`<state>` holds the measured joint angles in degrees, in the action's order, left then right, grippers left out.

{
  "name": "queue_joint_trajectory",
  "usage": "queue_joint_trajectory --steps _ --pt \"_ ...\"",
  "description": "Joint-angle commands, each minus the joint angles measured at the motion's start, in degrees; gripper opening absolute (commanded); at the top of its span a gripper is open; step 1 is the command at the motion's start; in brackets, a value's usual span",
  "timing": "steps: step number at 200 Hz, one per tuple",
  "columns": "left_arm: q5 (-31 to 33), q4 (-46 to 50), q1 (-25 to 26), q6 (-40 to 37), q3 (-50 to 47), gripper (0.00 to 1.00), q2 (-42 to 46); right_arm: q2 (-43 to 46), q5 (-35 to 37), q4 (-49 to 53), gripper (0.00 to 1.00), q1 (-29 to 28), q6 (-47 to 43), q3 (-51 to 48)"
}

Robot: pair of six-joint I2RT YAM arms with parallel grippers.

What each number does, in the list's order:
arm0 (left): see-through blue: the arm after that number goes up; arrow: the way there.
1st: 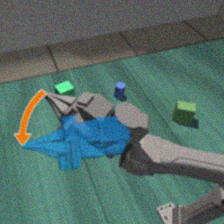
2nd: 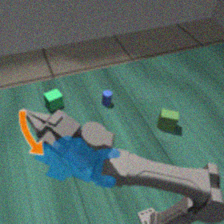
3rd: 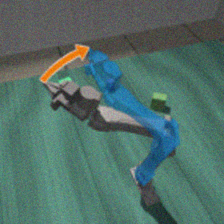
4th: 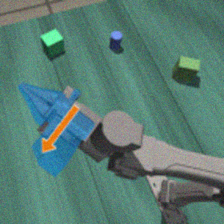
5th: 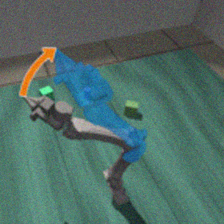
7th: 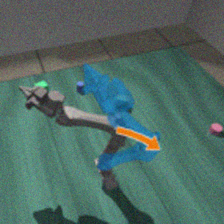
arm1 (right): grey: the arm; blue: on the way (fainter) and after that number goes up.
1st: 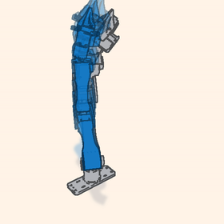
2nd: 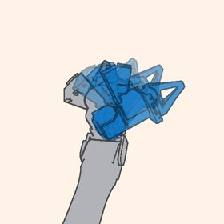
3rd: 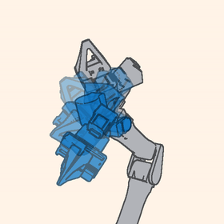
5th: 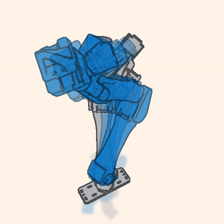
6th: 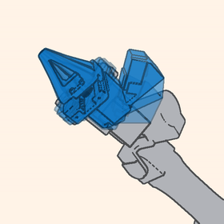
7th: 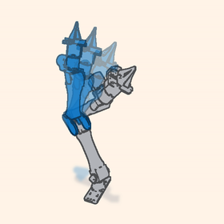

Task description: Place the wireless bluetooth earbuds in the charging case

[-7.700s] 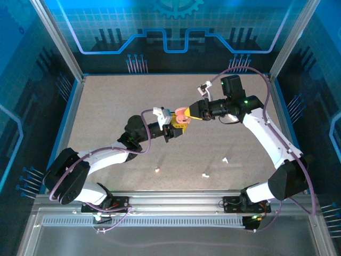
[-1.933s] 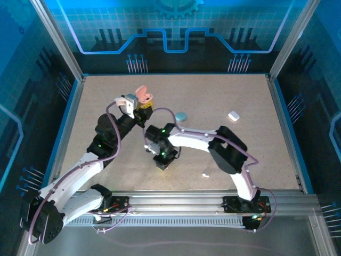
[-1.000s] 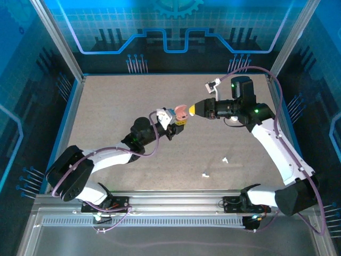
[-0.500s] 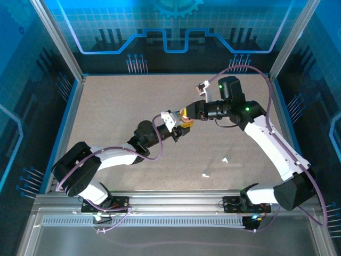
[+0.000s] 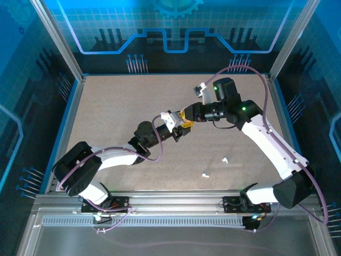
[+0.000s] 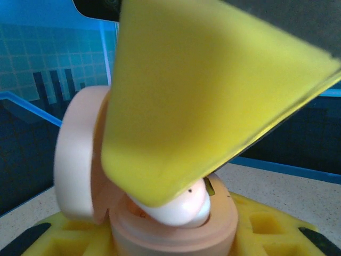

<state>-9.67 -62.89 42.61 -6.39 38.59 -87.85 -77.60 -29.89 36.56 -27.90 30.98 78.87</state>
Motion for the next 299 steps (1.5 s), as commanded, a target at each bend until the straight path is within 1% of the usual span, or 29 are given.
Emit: queue_joint_trajectory --steps 1,55,110,139,184,216,237,255,267,281,299 --pt "0.5 -4.2 0.7 -0.5 1.6 0.34 0.0 -0.6 4.2 3.0 0.23 -1.0 -1.5 1.6" --pt "1.1 -4.5 0.7 -0.5 1.6 0.34 0.0 -1.0 7.5 6.6 0.26 -1.7 -2.6 3.3" --pt "1.0 -4.5 0.7 -0.5 1.5 0.34 0.0 -1.6 8.7 8.4 0.29 -2.4 -2.7 5.3" --pt "1.1 -4.4 0.7 -0.6 1.4 0.34 0.1 -1.4 9.2 9.0 0.34 -2.6 -2.4 6.4" --pt "1.2 -4.3 0.7 -0.6 1.1 0.34 0.1 0.9 10.0 9.0 0.43 -2.8 -2.0 8.2" --pt "1.1 -4.4 0.7 -0.8 1.0 0.34 0.1 3.1 9.0 8.0 0.44 -2.8 -2.9 8.8" --pt "0.7 -4.5 0.7 -0.9 1.0 0.34 0.1 4.8 11.0 7.3 0.45 -2.8 -3.8 8.8" --pt "-0.2 -4.6 0.7 -0.9 0.9 0.34 0.1 5.8 12.5 6.9 0.41 -2.7 -4.4 8.4" --pt "-0.7 -4.5 0.7 -0.9 0.9 0.34 0.0 5.7 12.4 7.3 0.35 -2.6 -4.8 8.4" --pt "-1.1 -4.6 0.7 -0.6 1.0 0.34 0.1 4.8 10.1 7.5 0.26 -2.6 -5.3 8.4" --pt "-1.2 -4.5 0.7 -0.5 1.2 0.34 0.2 3.1 7.9 8.6 0.20 -2.7 -5.3 8.2"
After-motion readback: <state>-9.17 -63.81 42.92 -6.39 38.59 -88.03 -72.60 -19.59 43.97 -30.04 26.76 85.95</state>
